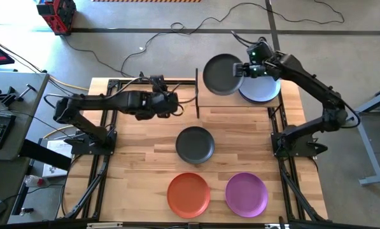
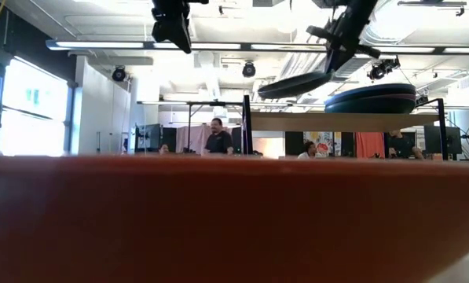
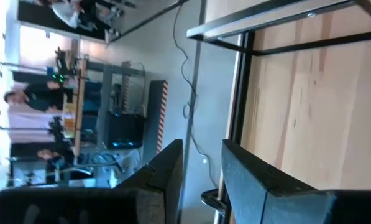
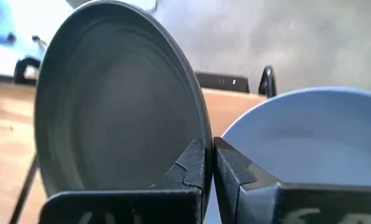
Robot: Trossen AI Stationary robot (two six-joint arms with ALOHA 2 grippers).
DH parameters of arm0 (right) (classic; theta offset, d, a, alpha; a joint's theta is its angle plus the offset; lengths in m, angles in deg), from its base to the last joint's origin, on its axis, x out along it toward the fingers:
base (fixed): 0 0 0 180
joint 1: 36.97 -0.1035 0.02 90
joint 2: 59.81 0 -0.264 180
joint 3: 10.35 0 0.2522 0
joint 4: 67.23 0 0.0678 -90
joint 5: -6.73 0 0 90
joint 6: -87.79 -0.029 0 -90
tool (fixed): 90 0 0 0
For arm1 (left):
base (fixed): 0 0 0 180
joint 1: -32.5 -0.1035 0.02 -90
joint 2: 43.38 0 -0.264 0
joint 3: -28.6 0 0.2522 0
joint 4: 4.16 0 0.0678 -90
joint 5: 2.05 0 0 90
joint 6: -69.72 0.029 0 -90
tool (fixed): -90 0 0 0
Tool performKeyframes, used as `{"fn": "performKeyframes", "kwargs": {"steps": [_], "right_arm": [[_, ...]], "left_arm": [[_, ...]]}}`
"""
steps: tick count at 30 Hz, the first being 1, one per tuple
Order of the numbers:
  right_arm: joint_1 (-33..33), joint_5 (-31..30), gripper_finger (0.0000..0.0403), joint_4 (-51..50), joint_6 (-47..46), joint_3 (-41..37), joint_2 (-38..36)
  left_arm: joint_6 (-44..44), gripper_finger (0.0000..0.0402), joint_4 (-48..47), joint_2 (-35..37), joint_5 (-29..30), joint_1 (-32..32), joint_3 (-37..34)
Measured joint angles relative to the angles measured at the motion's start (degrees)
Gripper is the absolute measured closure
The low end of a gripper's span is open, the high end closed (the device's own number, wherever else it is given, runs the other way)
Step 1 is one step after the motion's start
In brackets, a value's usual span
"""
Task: Place and stack plates onto a shelf
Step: Put the black plate on the shelf
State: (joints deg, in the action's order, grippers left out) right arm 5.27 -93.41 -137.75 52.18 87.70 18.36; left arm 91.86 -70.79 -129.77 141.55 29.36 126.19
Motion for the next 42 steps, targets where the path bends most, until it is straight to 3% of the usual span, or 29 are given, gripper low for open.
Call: {"fn": "performKeyframes", "kwargs": {"steps": [5,22,37,42], "right_arm": [[0.0,3.1,0.0403,0.3,0.6,-0.9,2.0],[-2.2,4.4,0.0402,-0.6,3.1,-0.9,10.3],[-1.7,3.1,0.0402,0.8,5.0,-0.8,10.8],[-0.8,2.9,0.0374,-0.2,4.6,-0.8,10.8]], "left_arm": [[-1.1,0.03,0.0,0.2,-1.7,-2.5,0.0],[-1.1,0.03,0.0,0.2,-3.8,-5.1,0.0],[-1.1,0.03,0.0,0.2,-3.8,-5.1,0.0],[-1.1,0.03,0.0,0.2,-3.8,-5.1,0.0]]}}
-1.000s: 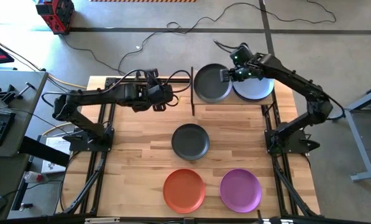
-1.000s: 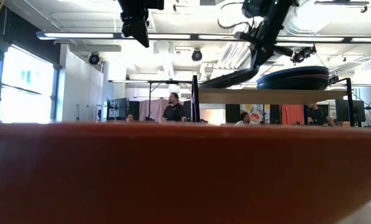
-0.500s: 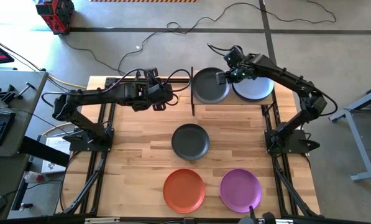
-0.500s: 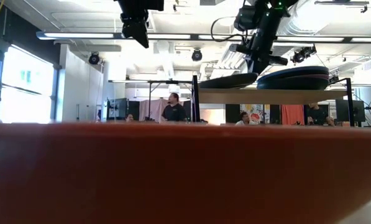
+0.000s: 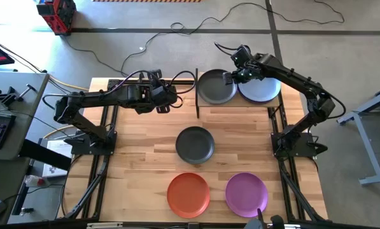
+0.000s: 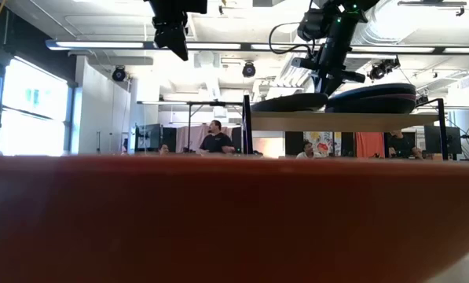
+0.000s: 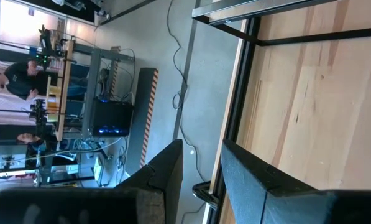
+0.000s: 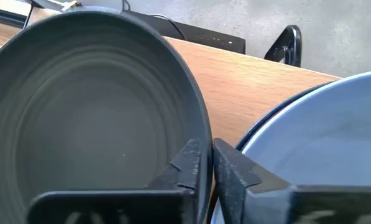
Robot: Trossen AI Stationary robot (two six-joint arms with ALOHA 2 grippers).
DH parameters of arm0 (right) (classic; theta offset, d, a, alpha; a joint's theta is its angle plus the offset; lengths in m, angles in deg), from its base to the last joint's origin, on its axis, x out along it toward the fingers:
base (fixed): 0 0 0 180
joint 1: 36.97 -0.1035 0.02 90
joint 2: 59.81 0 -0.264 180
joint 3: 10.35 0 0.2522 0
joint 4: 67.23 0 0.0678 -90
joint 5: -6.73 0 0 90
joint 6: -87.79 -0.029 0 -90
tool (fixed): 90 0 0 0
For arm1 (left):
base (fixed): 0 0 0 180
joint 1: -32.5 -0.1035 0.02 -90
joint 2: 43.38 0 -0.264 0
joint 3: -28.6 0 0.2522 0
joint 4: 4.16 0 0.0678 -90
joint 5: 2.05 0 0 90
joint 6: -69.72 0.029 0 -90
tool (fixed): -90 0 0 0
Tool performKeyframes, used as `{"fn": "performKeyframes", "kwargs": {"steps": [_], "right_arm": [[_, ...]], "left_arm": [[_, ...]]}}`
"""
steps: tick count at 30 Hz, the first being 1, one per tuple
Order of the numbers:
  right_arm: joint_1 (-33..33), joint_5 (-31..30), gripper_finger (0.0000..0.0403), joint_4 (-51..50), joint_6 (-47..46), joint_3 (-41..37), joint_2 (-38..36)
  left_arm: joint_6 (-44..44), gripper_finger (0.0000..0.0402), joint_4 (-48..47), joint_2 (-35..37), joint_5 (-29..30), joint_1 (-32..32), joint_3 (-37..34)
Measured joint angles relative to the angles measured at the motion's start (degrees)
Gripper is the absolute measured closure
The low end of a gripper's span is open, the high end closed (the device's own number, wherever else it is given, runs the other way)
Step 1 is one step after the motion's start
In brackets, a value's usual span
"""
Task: Place and stack plates onto a shelf
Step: Put the black plate on the shelf, then stack the black plate on top of the black plate on the shelf
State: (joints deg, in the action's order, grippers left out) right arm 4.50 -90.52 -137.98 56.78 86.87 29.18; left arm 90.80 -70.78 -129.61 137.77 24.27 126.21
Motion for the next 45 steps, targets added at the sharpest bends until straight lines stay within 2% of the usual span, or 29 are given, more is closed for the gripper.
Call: {"fn": "performKeyframes", "kwargs": {"steps": [7,10,13,16,19,23,25,31,37,45], "right_arm": [[0.1,-0.3,0.0312,1.4,0.2,0.0,0.0],[0.3,-0.1,0.0305,2.0,-0.1,0.0,-0.4],[0.6,3.0,0.0306,2.4,-0.2,0.0,-2.1],[0.3,7.4,0.0311,3.2,-0.2,0.0,-4.3],[-1.3,11.5,0.0318,4.3,-1.3,0.1,-6.5],[-5.0,12.5,0.0322,4.6,-5.0,0.1,-9.0],[-7.3,12.5,0.0323,4.5,-6.7,0.1,-9.8],[-15.1,11.9,0.0323,4.5,-10.5,0.1,-10.3],[-22.2,11.8,0.0323,4.6,-11.6,0.1,-10.3],[-28.6,12.0,0.0323,4.1,-12.6,0.1,-10.2]], "left_arm": [[0.0,0.03,0.0,0.0,0.0,0.0,0.0],[-0.1,0.03,0.0,0.0,0.0,0.0,0.0],[-2.1,0.03,-0.8,0.0,-2.0,0.0,0.0],[-7.2,0.03,-3.1,0.0,-8.7,0.0,0.0],[-14.5,0.03,-4.0,0.0,-18.6,0.0,-0.5],[-24.7,0.03,-4.2,-0.1,-31.0,0.0,-1.7],[-28.9,0.03,-3.9,-0.5,-34.6,0.3,-1.7],[-37.1,0.03,-3.8,-2.4,-36.3,0.5,-1.8],[-46.0,0.03,-3.9,-4.8,-41.2,0.9,-1.8],[-53.3,0.03,-3.4,-9.9,-41.8,1.3,-1.8]]}}
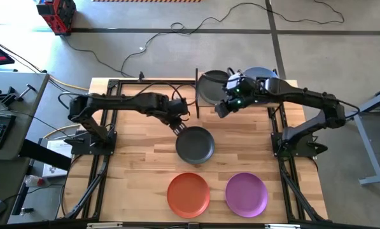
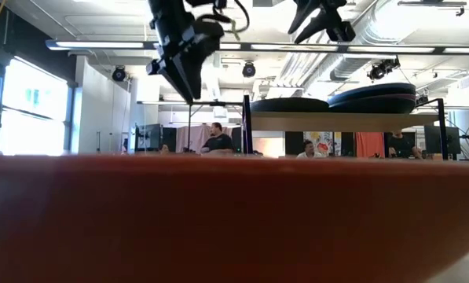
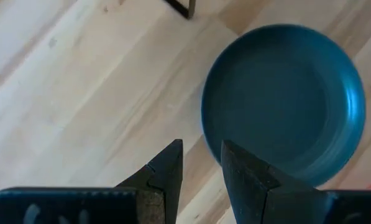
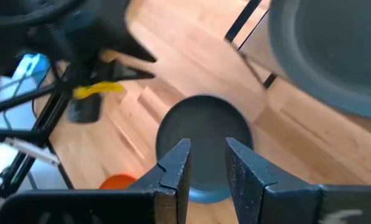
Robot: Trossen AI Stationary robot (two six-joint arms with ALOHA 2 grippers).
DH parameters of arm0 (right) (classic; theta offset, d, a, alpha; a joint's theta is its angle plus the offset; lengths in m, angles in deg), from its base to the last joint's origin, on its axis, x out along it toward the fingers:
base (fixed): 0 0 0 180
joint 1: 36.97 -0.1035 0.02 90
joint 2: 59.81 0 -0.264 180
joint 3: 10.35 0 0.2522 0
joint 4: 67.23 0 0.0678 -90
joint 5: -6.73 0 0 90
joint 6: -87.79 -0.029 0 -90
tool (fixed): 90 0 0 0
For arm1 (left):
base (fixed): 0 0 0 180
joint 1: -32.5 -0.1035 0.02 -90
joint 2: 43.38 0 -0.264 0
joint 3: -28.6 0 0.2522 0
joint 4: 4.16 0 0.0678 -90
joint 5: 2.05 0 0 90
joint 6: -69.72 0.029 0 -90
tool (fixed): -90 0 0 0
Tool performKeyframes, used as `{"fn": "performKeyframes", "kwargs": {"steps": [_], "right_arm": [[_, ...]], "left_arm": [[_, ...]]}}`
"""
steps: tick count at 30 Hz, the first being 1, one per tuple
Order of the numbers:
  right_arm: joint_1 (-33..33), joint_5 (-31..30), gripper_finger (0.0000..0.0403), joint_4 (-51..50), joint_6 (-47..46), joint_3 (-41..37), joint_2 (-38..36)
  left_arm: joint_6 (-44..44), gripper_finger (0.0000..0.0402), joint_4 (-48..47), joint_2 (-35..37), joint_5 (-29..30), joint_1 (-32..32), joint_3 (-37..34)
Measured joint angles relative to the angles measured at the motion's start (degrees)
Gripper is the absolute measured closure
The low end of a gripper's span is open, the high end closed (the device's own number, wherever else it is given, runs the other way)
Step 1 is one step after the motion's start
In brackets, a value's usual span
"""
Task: Place and stack plates onto a shelf
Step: Stack the black plate on top of the black plate on the shelf
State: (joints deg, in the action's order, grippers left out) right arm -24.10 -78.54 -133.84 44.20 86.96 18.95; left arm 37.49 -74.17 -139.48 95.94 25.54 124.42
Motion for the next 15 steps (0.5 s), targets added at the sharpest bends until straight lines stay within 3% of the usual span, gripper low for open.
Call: {"fn": "performKeyframes", "kwargs": {"steps": [15], "right_arm": [[-4.5,0.2,0.0323,-1.2,1.6,0.0,0.0]], "left_arm": [[-4.8,0.03,1.1,-12.6,-1.6,1.0,0.0]]}}
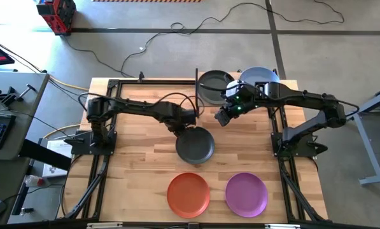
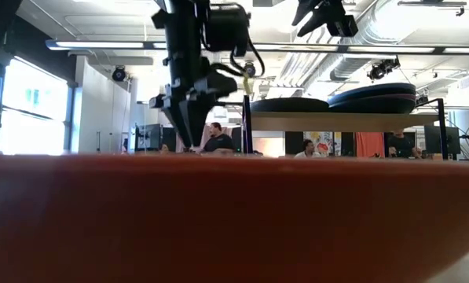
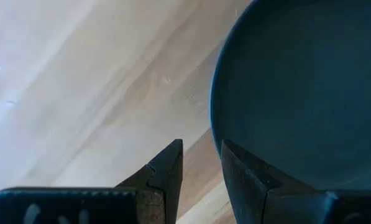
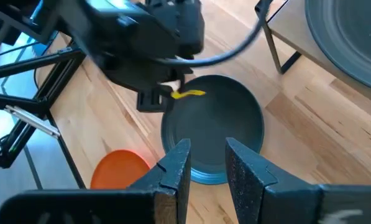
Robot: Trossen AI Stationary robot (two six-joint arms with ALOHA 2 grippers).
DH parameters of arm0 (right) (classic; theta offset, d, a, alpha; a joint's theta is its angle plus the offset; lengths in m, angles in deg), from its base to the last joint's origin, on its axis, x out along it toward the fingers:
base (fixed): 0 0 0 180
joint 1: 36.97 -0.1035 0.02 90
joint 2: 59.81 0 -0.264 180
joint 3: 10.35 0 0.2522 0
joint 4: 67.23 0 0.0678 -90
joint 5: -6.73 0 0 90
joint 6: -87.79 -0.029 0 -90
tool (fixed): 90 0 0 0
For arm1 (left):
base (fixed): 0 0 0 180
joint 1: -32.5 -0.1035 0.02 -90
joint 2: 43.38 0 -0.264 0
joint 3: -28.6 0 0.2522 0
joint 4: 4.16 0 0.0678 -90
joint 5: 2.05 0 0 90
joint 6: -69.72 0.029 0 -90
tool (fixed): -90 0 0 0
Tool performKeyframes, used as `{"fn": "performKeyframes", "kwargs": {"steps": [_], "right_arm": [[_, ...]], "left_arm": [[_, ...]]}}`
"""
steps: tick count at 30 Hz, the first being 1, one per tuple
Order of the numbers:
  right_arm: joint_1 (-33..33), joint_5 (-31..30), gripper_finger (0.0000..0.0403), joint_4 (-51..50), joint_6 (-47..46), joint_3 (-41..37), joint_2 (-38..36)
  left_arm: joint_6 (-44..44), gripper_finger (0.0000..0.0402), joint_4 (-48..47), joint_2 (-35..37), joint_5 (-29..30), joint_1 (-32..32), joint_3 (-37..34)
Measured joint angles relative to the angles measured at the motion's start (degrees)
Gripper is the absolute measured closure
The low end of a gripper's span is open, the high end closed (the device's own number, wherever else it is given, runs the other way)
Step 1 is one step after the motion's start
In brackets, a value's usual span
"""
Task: Place and stack plates onto a shelf
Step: Stack the black plate on top of the black plate on the shelf
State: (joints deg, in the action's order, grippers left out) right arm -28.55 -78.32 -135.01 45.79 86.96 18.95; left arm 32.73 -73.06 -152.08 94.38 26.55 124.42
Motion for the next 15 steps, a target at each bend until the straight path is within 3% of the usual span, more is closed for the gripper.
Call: {"fn": "performKeyframes", "kwargs": {"steps": [15], "right_arm": [[0.0,-0.6,0.0323,-0.1,0.9,0.0,0.0]], "left_arm": [[1.1,0.03,4.1,-3.5,-3.5,-0.2,0.0]]}}
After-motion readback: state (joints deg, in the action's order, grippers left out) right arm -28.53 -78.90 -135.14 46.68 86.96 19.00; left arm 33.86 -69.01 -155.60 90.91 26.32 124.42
